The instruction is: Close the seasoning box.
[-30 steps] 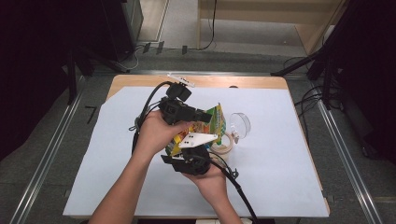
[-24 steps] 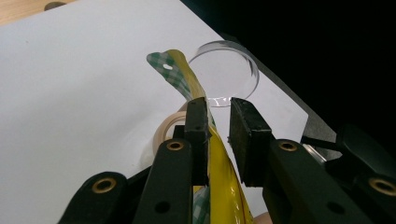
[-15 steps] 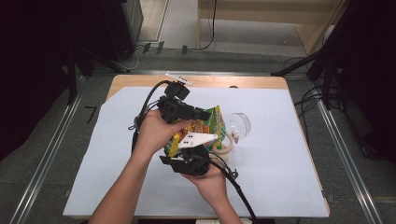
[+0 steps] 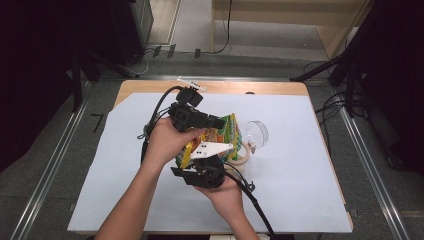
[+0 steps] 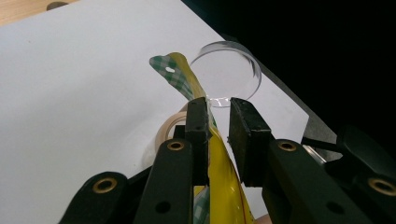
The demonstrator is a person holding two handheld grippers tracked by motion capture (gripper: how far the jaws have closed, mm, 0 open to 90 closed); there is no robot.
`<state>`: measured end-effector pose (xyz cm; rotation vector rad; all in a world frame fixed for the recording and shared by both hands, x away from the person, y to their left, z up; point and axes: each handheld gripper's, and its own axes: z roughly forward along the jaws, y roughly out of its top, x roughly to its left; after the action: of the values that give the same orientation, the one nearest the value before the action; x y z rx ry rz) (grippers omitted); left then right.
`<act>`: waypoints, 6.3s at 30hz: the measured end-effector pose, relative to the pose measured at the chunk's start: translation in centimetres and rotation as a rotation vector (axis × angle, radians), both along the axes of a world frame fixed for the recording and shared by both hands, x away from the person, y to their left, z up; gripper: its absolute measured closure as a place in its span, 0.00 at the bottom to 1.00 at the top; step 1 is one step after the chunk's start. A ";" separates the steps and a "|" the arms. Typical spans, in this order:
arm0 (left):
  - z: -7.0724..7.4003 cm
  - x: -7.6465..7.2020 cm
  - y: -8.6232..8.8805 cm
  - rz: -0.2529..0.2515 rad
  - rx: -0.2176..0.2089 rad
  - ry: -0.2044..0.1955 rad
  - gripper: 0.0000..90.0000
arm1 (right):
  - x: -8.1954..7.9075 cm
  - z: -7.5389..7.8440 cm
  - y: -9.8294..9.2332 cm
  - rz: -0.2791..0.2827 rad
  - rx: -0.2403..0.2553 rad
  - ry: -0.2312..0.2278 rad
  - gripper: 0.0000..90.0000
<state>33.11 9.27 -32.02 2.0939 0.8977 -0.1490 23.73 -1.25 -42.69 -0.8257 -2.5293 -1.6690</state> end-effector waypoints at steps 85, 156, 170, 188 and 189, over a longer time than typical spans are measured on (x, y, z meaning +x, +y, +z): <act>0.3 -0.2 0.1 0.000 -0.001 -0.019 0.85 | -0.2 0.2 0.3 -0.015 0.006 0.000 0.80; 0.3 -0.1 0.2 0.005 -0.009 -0.023 0.85 | -0.1 0.4 0.3 -0.011 -0.002 -0.010 0.80; 0.8 -0.2 0.7 0.043 0.001 -0.082 0.87 | 0.5 0.6 0.8 -0.019 -0.008 -0.025 0.79; 0.2 1.0 0.1 0.023 0.002 -0.054 0.86 | 1.3 0.2 0.4 -0.035 -0.014 0.004 0.78; 0.2 1.0 0.0 0.022 0.002 -0.053 0.86 | 1.3 0.3 0.4 -0.037 -0.012 0.006 0.78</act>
<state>34.13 9.29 -31.81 2.0790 0.8888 -0.0805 25.00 -0.84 -42.42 -0.8823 -2.5386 -1.6604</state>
